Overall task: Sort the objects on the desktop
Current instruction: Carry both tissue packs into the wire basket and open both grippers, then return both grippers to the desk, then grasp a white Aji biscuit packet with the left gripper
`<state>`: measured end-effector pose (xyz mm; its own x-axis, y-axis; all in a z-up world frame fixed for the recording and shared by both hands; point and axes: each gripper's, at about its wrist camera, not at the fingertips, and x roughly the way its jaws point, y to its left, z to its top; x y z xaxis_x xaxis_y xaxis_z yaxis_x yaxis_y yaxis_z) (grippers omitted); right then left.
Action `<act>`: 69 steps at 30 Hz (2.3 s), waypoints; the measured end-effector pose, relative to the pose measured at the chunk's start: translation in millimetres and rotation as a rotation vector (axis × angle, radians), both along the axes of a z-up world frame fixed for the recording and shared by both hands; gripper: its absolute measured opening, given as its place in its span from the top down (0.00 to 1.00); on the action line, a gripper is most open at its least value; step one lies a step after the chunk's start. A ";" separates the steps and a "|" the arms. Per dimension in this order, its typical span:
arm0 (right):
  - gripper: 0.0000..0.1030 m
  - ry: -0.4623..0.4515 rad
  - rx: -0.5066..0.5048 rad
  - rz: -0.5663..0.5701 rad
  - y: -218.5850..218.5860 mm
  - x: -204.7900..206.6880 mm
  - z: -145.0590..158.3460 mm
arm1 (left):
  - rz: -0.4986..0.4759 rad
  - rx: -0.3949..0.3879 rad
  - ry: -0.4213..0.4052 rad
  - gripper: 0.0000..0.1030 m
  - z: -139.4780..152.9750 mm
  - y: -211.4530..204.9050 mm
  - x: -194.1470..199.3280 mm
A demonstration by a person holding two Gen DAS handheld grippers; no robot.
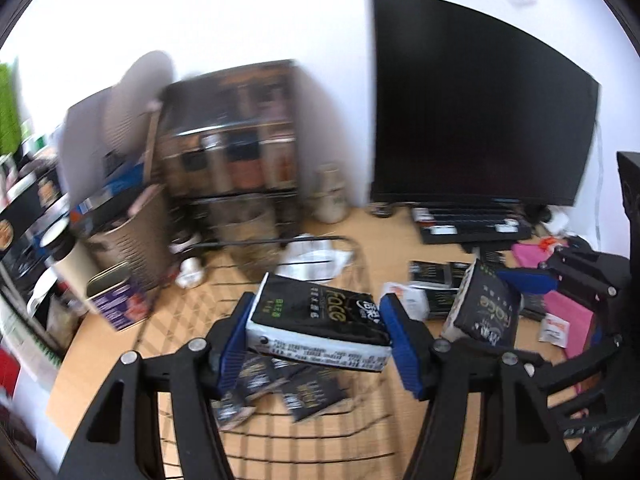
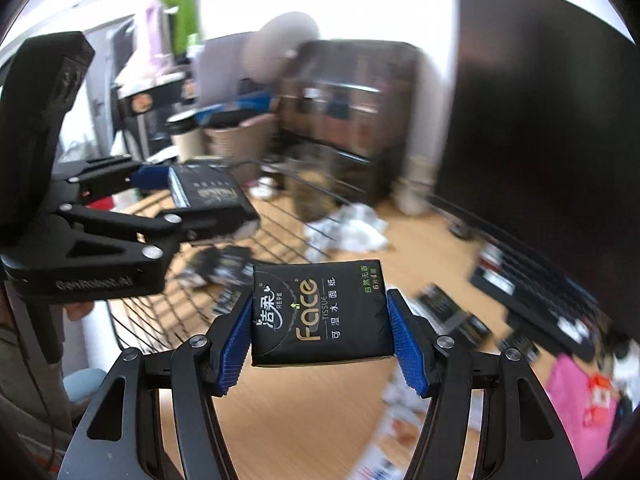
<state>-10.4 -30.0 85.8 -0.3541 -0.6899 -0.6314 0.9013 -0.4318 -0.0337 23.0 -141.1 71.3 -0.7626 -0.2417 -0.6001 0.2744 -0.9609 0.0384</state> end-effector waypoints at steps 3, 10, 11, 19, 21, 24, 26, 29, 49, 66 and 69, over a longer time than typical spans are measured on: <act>0.39 -0.014 -0.003 0.046 -27.9 8.8 -3.8 | 0.044 0.000 -0.010 0.34 -3.9 -25.8 8.3; 0.39 -0.038 0.033 0.105 -75.9 19.7 -19.3 | 0.132 0.035 -0.059 0.34 -24.1 -76.4 22.1; 0.39 -0.039 0.037 0.111 -80.7 20.7 -20.6 | 0.138 0.042 -0.057 0.34 -24.5 -80.1 23.4; 0.36 -0.015 0.055 0.102 -104.6 23.5 -26.8 | 0.162 0.115 -0.026 0.23 -25.0 -97.0 26.6; 0.36 -0.028 0.050 0.103 -103.4 21.0 -26.8 | 0.171 0.111 -0.024 0.22 -23.5 -95.7 27.2; 0.36 -0.024 0.048 0.097 -99.8 20.5 -26.3 | 0.171 0.108 -0.023 0.22 -22.9 -95.3 27.0; 0.36 -0.022 0.046 0.092 -95.2 20.1 -24.8 | 0.158 0.106 -0.025 0.22 -22.2 -92.0 25.4; 0.36 -0.015 0.038 0.072 -82.1 18.1 -20.9 | 0.128 0.100 -0.022 0.22 -19.8 -80.2 22.8; 0.36 -0.055 0.071 -0.393 164.6 -75.3 -46.0 | -0.301 0.102 -0.164 0.22 -55.3 130.9 -68.2; 0.36 -0.150 0.188 -0.528 241.1 -110.1 -127.7 | -0.365 0.111 -0.408 0.25 -155.4 194.4 -101.9; 0.36 -0.153 0.203 -0.518 238.0 -111.2 -133.8 | -0.373 0.084 -0.394 0.42 -153.0 193.1 -100.9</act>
